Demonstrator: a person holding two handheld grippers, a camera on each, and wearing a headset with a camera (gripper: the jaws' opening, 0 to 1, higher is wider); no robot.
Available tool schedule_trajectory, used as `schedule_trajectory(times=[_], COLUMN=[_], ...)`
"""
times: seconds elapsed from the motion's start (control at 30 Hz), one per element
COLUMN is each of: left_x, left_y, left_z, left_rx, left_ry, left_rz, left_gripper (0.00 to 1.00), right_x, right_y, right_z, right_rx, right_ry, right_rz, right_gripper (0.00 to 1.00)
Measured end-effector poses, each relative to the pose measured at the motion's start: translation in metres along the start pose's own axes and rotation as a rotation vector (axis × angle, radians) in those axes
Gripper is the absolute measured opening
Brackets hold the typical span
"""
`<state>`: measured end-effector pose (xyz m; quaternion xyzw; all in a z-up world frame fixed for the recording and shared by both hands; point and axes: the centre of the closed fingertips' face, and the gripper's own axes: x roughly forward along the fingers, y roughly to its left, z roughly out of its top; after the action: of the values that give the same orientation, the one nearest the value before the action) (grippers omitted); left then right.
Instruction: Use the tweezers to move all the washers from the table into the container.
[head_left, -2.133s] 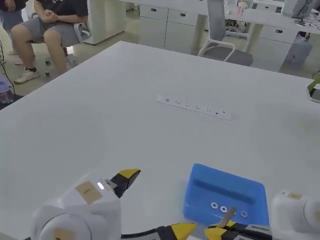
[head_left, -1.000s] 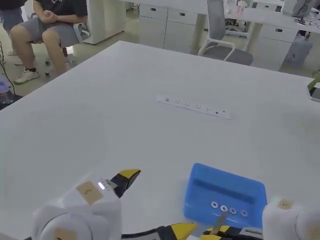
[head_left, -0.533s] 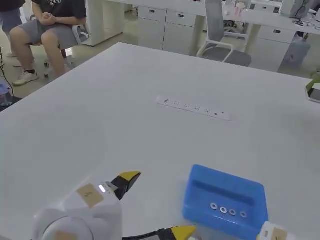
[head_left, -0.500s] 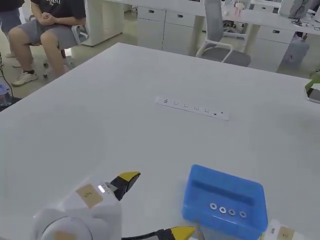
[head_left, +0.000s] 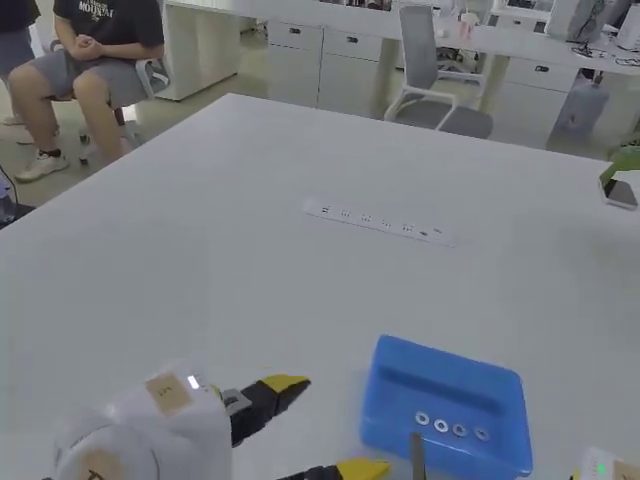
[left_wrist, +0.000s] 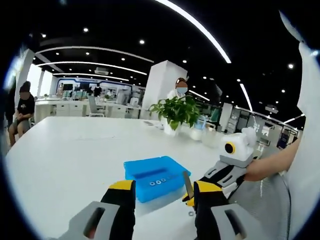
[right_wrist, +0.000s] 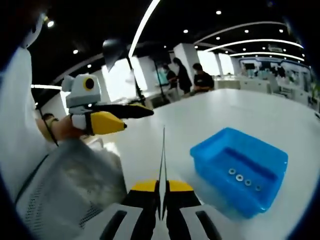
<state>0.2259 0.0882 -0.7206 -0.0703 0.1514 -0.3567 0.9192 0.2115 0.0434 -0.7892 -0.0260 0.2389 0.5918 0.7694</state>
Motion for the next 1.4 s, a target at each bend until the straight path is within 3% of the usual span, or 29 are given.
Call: schedule_trajectory(times=[0.07,0.17,0.27,0.33,0.47,0.53,0.7,0.77,0.93,1.07,1.2,1.4], left_x=[0.002,0.006,0.008,0.01,0.014,0.017,0.025,0.026,0.035,0.038,0.041,0.042], left_y=[-0.007,-0.015,-0.032,-0.039,-0.055,-0.06,-0.067,-0.072,-0.079,-0.086,-0.092,-0.091], left_z=[-0.001,-0.003,-0.002,0.0,-0.004,-0.005,-0.005,-0.008,-0.017,-0.031,-0.034,-0.035], left_rx=[-0.008,-0.007,0.008,0.002,0.059,0.082,0.144,0.213,0.327,0.445,0.458,0.492], left_ry=[0.012,0.035,0.043,0.051,0.116,0.149,0.182,0.214,0.277,0.353,0.388,0.413], left_rz=[-0.042,-0.086,-0.184,-0.24,-0.352,-0.386,-0.43,-0.478,-0.509,-0.549,-0.583,-0.607], left_gripper=[0.36,0.35,0.31,0.27,0.21,0.17,0.11,0.01,0.0,0.0,0.0,0.0], right_x=[-0.002,-0.005,-0.007,-0.009,-0.014,-0.017,-0.022,-0.022,-0.022,-0.02,-0.02,-0.021], right_y=[0.004,0.013,0.022,0.025,0.026,0.026,0.031,0.029,0.019,0.014,0.011,0.009], right_z=[0.004,0.01,0.015,0.015,0.014,0.013,0.012,0.011,-0.001,-0.014,-0.033,-0.03], right_rx=[-0.012,-0.045,-0.072,-0.105,-0.159,-0.198,-0.242,-0.257,-0.298,-0.306,-0.335,-0.319], right_ry=[-0.014,-0.042,-0.058,-0.045,-0.029,-0.018,-0.008,-0.002,0.042,0.09,0.196,0.176], right_rz=[0.017,0.063,0.111,0.137,0.159,0.166,0.197,0.184,0.11,0.051,0.019,0.012], right_gripper=[0.03,0.03,0.03,0.03,0.03,0.03,0.03,0.03,0.05,0.06,0.06,0.06])
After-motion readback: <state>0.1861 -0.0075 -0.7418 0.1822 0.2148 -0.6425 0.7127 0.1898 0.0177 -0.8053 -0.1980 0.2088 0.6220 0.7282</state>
